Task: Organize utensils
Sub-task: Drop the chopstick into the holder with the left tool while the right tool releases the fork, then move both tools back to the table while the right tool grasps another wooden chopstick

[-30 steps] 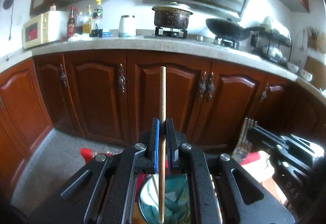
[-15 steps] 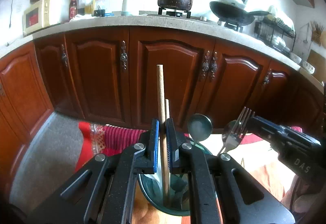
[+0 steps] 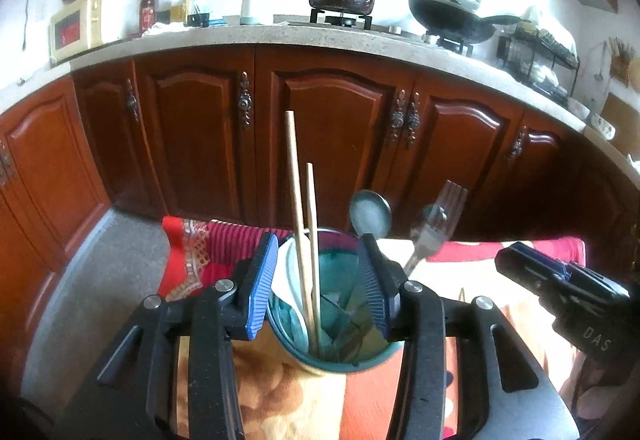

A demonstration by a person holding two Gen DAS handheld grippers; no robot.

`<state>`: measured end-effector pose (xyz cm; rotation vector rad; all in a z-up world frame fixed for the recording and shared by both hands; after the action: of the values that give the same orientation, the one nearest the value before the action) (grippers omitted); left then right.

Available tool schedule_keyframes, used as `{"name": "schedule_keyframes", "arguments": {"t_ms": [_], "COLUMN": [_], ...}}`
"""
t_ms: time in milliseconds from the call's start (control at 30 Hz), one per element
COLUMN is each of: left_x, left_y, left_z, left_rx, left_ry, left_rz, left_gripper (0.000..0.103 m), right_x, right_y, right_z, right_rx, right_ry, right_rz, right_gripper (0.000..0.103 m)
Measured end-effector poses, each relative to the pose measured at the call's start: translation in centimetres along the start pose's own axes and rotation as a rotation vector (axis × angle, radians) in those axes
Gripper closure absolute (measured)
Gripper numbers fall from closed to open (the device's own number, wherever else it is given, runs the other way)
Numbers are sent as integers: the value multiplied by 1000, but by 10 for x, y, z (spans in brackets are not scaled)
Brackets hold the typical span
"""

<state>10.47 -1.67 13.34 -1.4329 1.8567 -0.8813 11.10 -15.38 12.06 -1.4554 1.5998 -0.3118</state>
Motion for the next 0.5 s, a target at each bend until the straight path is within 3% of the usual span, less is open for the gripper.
{"name": "schedule_keyframes", "arguments": {"t_ms": [300, 500], "left_x": [33, 61], "left_y": [14, 29], "left_z": [-24, -30], "left_rx": [-8, -32], "left_ry": [0, 49], "left_rz": [50, 70], "left_gripper": [59, 59], "right_x": [9, 27], "right_y": [24, 39], "right_z": [-29, -50], "right_rx": [-3, -13], "right_ry": [56, 81], "right_rz": [-11, -3], "right_gripper": [75, 72]}}
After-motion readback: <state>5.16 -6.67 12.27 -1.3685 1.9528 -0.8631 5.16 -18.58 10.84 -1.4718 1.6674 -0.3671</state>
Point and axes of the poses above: each gripper's, at about its wrist camera, not at the fingertips, and z roughly the way its jaws point, x to its right, y to its underside, the point moved 8 cm from there along z, roughly the way its jaws point, and after that the axes turned 13 degrees about z, right-handed, at the moved point
